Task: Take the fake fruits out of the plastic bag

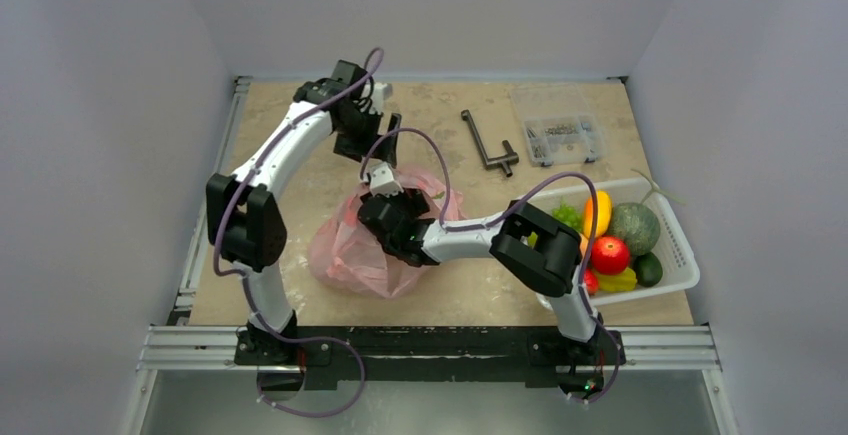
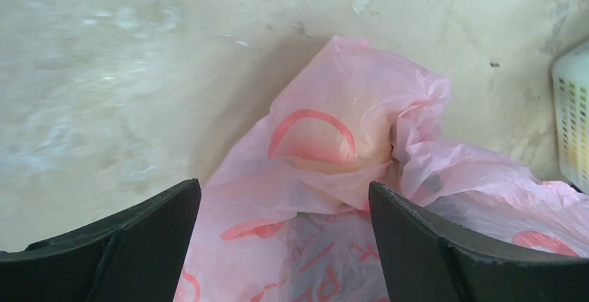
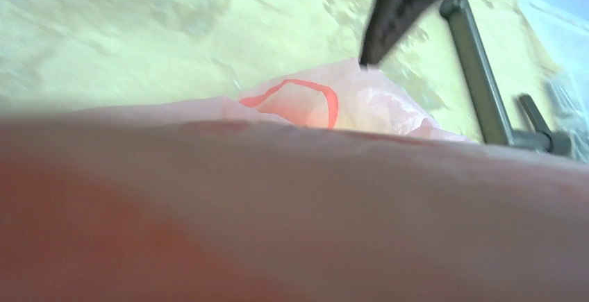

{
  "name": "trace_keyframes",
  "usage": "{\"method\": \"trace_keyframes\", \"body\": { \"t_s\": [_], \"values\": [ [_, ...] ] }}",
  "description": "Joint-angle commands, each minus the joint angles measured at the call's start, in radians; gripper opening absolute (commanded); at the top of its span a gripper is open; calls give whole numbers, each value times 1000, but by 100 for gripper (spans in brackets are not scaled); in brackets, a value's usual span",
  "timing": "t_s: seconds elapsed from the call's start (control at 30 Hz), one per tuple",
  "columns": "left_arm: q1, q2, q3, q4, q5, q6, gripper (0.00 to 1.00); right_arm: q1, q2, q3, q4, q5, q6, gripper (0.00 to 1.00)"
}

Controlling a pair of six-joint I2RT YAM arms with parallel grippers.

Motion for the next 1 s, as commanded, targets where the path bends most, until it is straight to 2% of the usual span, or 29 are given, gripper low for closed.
{"method": "trace_keyframes", "body": {
  "t_s": [0.0,0.13,0.3,0.47,0.73,0.9,0.97],
  "values": [
    [34,-134,-42,31,-200,29,92,-35,-2,128,17,-152,-49,8],
    [82,-163,-52,47,-225,25,93,-60,-19,167,-102,-320,-30,7],
    [92,-160,-41,42,-101,31,92,-84,-49,192,-387,-493,67,6],
    [94,-183,-41,50,-48,22,93,-93,-168,59,-388,-707,125,12],
    [102,-292,-66,45,61,-31,94,-130,-235,-67,-249,-658,218,4],
    [124,-529,-245,53,108,-82,96,-147,-239,-62,-233,-630,250,2],
    [124,-653,-373,98,195,-107,100,-149,-228,-43,-237,-634,260,2]
  ]
}}
